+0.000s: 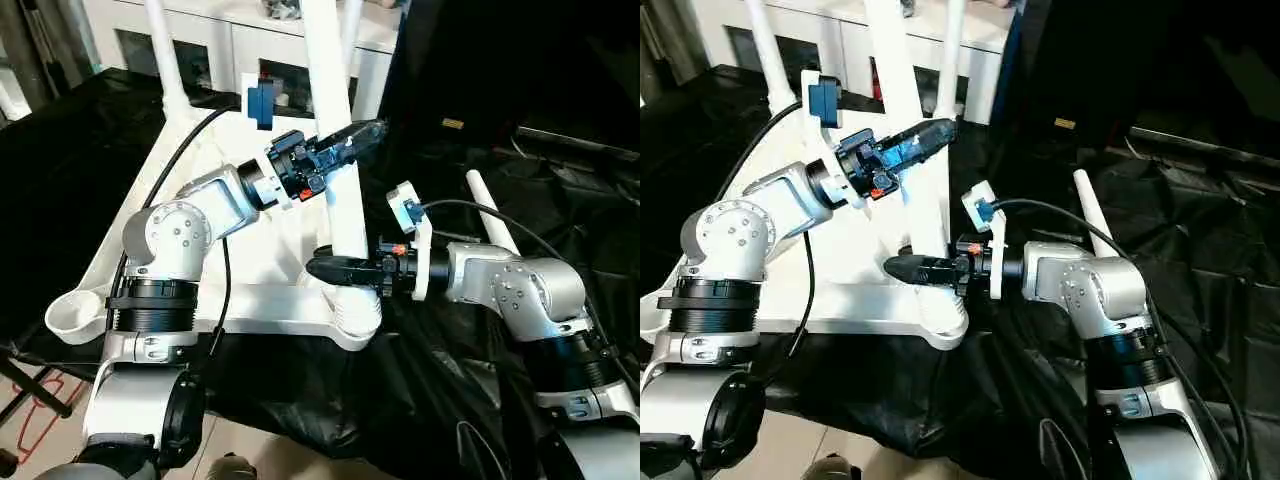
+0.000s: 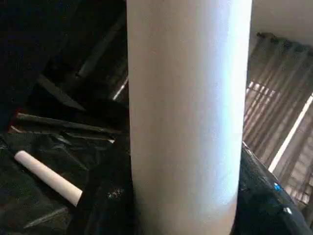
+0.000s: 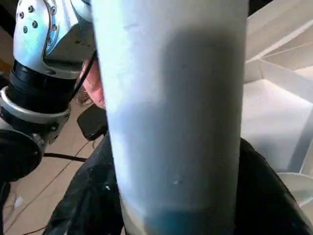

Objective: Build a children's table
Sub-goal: Pick table leg

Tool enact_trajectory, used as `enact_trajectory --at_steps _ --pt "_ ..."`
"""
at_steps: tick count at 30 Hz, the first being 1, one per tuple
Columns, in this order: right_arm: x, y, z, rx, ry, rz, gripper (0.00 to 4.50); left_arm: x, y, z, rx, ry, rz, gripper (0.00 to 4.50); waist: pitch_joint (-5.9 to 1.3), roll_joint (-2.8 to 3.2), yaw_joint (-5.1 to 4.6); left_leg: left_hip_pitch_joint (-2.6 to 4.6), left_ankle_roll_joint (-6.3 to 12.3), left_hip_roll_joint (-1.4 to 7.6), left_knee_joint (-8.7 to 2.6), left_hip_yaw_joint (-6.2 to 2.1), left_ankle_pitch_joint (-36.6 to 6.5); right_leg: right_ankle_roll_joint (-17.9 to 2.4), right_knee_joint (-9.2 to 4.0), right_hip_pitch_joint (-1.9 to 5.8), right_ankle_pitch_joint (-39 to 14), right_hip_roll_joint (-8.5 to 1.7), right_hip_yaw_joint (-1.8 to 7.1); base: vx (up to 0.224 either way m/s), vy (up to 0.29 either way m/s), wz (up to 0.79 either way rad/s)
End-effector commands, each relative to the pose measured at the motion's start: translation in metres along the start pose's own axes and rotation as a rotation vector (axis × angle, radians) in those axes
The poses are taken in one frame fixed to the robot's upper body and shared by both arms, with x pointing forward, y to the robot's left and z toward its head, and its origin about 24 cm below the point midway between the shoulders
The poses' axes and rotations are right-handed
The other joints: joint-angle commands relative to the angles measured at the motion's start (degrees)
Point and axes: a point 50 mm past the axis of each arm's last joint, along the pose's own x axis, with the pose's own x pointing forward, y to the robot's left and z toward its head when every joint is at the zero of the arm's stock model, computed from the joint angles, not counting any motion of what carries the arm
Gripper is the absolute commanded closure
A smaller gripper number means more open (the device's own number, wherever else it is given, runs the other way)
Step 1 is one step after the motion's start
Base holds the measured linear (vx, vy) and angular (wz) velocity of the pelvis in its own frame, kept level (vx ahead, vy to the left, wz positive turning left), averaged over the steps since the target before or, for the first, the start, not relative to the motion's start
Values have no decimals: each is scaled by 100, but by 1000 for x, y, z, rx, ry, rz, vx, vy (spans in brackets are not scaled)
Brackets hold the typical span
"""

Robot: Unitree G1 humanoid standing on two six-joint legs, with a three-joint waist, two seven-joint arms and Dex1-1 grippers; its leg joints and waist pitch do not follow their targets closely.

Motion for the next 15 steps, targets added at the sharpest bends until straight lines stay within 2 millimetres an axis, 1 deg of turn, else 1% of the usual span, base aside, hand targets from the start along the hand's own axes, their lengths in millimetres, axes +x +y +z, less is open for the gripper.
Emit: enact_trajectory --at_steps 1,2,4,5,6,7,8,9,10,11,12,13,14,15 --pt "-3 -6 5 -19 0 -69 245 2 0 4 25 -3 24 214 -452 89 -19 66 -286 72 -360 -11 -949 -592 -447 334 -1121 -469 319 0 0 0" --pt "-2 -7 6 -25 -10 -90 247 3 4 4 24 -10 69 200 -450 87 -23 67 -294 70 -360 -12 -969 -587 -451 335 -1148 -467 317 0 0 0" --pt "0 -8 10 -38 -38 -127 249 2 7 4 60 -2 113 200 -444 86 -28 68 -309 76 -372 -18 -986 -536 -465 330 -1187 -469 323 0 0 0" --pt "1 -10 13 -47 -64 -160 252 2 9 2 98 10 162 192 -457 101 -29 75 -333 75 -371 -21 -975 -523 -456 330 -1188 -476 321 0 0 0" --pt "2 -10 14 -55 -79 -171 253 1 11 0 120 22 207 180 -456 94 -44 73 -353 76 -372 -20 -985 -517 -455 326 -1167 -474 320 0 0 0" --pt "3 -10 16 -59 -99 -186 255 0 14 -2 154 42 272 168 -459 109 -35 83 -372 91 -379 -28 -1009 -510 -452 327 -1119 -477 325 0 0 0" --pt "3 -9 19 -63 -119 -194 256 -1 16 -7 176 65 326 168 -452 106 -45 79 -386 94 -385 -32 -1031 -505 -442 327 -1107 -475 326 0 0 0" --pt "3 -9 19 -63 -119 -194 256 -1 16 -7 176 66 327 168 -458 109 -39 93 -388 95 -382 -29 -1037 -505 -444 325 -1096 -479 323 0 0 0" --pt "3 -9 19 -63 -121 -195 256 -1 16 -8 177 69 330 168 -457 104 -42 85 -384 86 -380 -27 -1021 -506 -443 331 -1077 -473 322 0 0 0" --pt "4 -9 19 -62 -130 -193 258 -1 16 -12 175 81 341 168 -461 120 -32 76 -384 80 -377 -27 -983 -511 -435 341 -1023 -475 325 0 0 0" --pt "6 -9 19 -61 -138 -192 259 -1 14 -19 164 93 354 168 -467 109 -38 69 -386 89 -375 -27 -954 -550 -416 349 -906 -480 326 0 0 0" --pt "6 -9 19 -61 -138 -192 259 -1 14 -19 164 93 354 168 -459 106 -43 61 -372 87 -372 -21 -967 -596 -418 344 -864 -483 326 0 0 0" --pt "8 -10 18 -64 -133 -198 259 -3 14 -25 153 108 364 168 -459 75 -48 64 -352 74 -366 -8 -956 -589 -431 341 -894 -472 326 0 0 0" --pt "8 -10 18 -65 -130 -198 259 -3 14 -27 155 113 370 168 -462 99 -41 66 -345 77 -365 -14 -923 -608 -419 340 -872 -472 328 0 0 0"
